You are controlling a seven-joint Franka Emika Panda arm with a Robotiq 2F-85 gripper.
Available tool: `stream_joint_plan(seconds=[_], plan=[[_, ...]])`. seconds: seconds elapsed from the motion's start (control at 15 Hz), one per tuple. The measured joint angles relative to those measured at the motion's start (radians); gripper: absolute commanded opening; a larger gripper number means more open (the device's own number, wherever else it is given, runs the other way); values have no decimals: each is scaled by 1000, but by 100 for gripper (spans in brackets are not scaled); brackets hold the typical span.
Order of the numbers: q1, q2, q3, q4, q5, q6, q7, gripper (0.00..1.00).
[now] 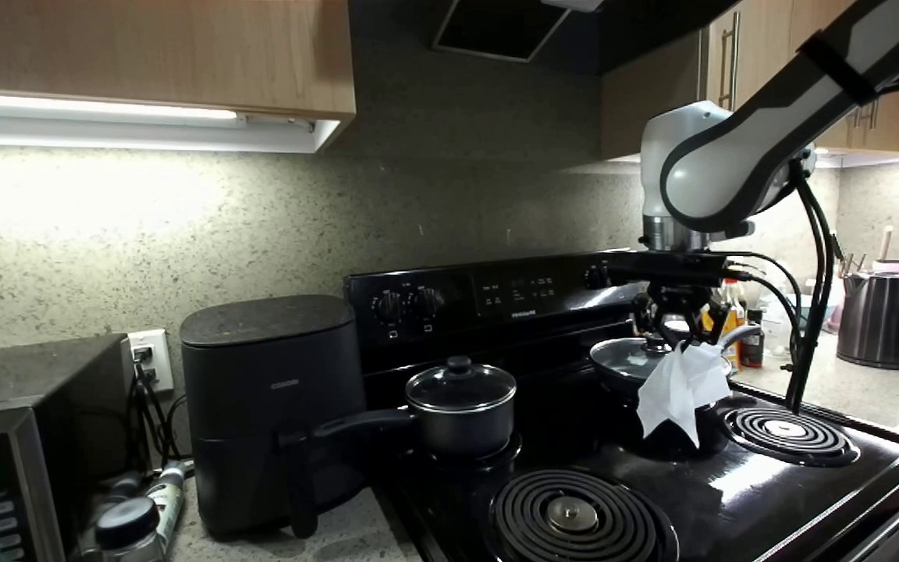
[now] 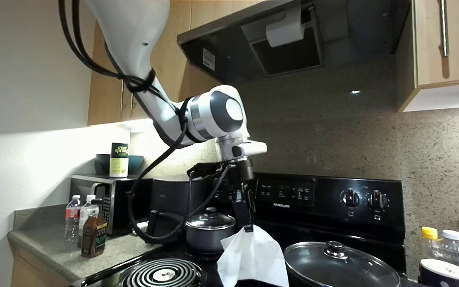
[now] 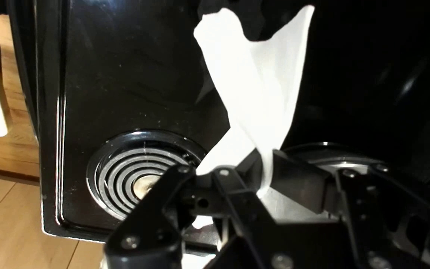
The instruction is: Wipe the pot with the paper towel
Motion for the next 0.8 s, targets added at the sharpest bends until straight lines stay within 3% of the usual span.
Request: stream_joint_plan(seconds=[0.33,0.8], plan=[[-103,-60,-68,0,6,37,36,7],[-98,-54,-56,-5,15,40,60,2]])
